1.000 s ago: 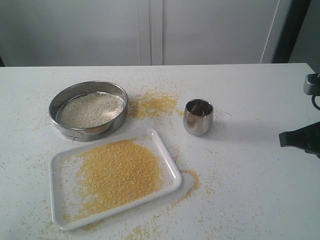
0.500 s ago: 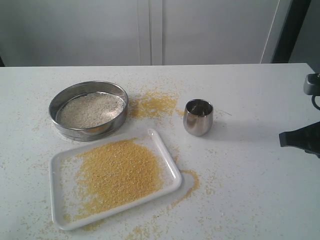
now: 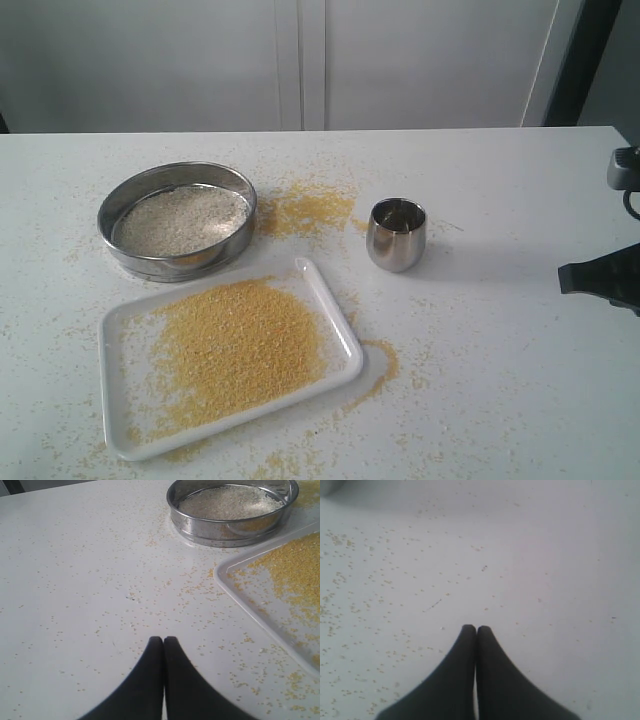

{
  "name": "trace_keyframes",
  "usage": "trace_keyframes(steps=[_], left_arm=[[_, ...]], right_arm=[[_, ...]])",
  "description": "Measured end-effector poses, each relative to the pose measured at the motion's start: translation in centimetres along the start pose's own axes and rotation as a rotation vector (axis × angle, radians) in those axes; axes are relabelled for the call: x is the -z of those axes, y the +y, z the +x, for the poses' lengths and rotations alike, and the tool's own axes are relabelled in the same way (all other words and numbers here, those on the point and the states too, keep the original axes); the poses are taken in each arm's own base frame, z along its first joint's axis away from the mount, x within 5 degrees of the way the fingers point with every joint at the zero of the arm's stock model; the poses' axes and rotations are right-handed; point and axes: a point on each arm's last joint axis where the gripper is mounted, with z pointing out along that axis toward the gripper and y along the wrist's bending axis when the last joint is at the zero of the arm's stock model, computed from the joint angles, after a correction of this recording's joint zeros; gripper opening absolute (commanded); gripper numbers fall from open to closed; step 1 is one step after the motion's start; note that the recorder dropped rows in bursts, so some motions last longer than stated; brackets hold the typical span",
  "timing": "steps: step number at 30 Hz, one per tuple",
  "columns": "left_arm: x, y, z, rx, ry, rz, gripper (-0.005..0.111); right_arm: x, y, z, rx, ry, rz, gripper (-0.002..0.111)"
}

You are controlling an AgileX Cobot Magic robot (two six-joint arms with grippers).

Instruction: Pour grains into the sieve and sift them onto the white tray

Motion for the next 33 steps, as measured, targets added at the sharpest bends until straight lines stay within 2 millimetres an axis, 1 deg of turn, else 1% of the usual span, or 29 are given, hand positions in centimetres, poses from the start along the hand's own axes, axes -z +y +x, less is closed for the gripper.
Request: trace_keyframes(steps=[4, 11, 16, 22, 27, 33], left_arm=[[0.0, 0.0, 0.0, 0.0, 0.0, 0.0, 0.0], [0.0, 0.0, 0.0, 0.0, 0.0, 0.0, 0.0], [0.0, 0.0, 0.0, 0.0, 0.0, 0.0, 0.0], [0.0, 0.0, 0.0, 0.0, 0.0, 0.0, 0.0], [0.0, 0.0, 0.0, 0.0, 0.0, 0.0, 0.0], [0.0, 0.0, 0.0, 0.0, 0.0, 0.0, 0.0]], right_arm=[[0.1, 0.0, 0.0, 0.0, -0.005, 0.0, 0.0], [2.1, 0.0, -0.2, -0.002, -0.087, -0.004, 0.0], [4.4, -0.1, -0.2, -0.004, -0.18, -0.008, 0.0], [7.7, -0.2, 0.2, -0.007, -0.319, -0.015, 0.0], [10.6, -0.3, 1.0, -0.01, -0.453, -0.021, 0.0], [13.6, -0.4, 2.3, -0.013, -0.583, -0.027, 0.0]])
